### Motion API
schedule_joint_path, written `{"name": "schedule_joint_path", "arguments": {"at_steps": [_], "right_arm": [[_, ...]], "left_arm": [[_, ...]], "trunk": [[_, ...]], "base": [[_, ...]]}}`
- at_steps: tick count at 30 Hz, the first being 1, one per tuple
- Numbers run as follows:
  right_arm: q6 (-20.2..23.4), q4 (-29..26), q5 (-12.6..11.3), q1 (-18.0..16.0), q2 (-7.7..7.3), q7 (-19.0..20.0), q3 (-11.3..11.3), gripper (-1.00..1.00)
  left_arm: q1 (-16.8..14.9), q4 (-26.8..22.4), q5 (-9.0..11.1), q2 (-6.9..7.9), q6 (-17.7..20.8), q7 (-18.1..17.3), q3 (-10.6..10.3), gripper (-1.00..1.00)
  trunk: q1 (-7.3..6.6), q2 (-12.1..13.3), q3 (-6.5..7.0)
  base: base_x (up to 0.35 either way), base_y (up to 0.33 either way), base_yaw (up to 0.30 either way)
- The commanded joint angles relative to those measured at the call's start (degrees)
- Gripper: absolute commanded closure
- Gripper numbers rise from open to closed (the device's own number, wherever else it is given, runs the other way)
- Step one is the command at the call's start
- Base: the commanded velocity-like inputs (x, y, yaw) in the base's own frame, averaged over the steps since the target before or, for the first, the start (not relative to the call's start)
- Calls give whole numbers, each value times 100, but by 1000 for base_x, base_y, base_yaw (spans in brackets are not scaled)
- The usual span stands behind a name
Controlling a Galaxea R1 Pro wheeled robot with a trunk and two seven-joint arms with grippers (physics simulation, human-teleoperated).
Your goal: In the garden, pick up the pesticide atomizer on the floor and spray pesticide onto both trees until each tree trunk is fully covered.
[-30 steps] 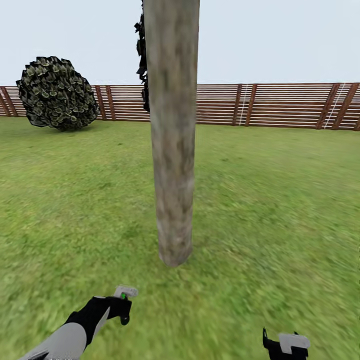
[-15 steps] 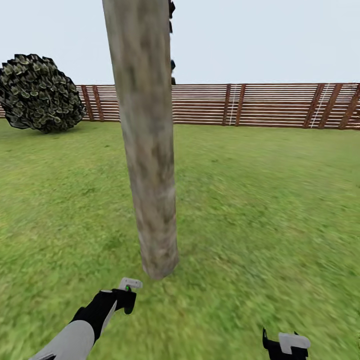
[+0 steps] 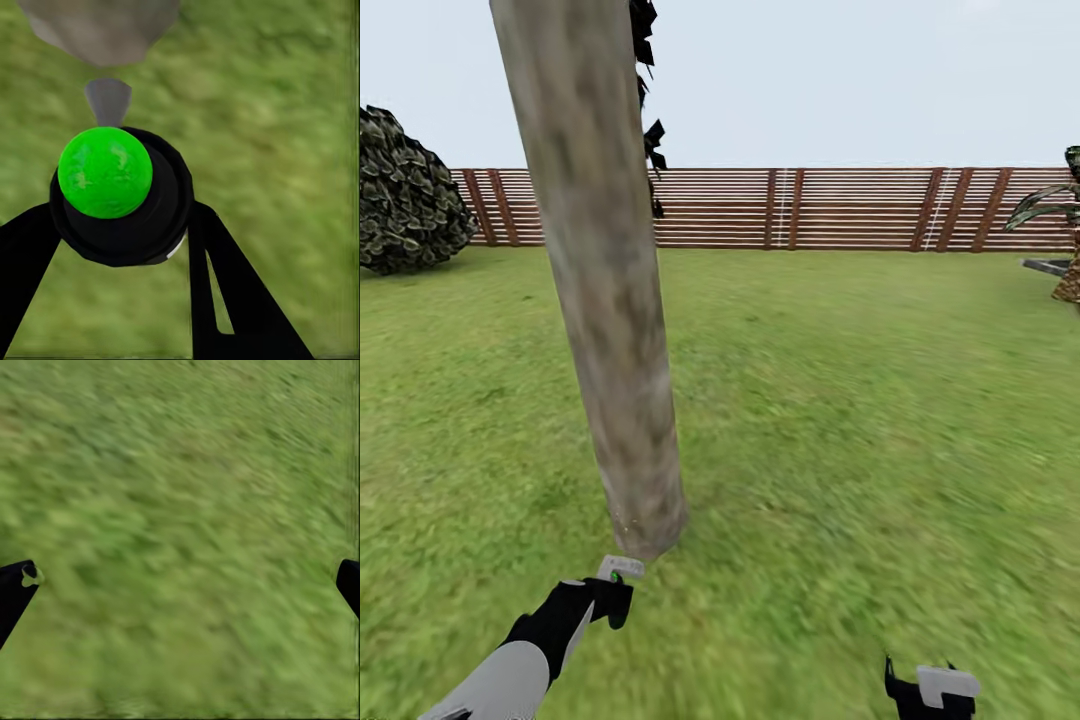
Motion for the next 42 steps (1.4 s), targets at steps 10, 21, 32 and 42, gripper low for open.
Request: {"name": "schedule_joint_path", "arguments": {"at_steps": [10,21,32,42], "right_arm": [[-10,9,67,-7,-7,-29,-28,-100],[-8,16,79,-7,-9,-21,-28,-100],[1,20,88,-7,-9,-12,-26,-100],[1,20,88,-7,-9,-11,-27,-100]], "left_arm": [[-371,-364,-39,-2,923,-96,47,100],[-586,-774,-38,-83,1324,-134,2,100],[-699,-957,-34,98,1480,-272,10,100],[-1264,-983,-30,-342,2045,-483,-55,100]], "trunk": [[-4,-2,-5],[-4,-2,-5],[-4,-2,-5],[-4,-2,-5]], "base": [[-193,0,-45],[-79,0,0],[-323,0,0],[-26,0,0]]}}
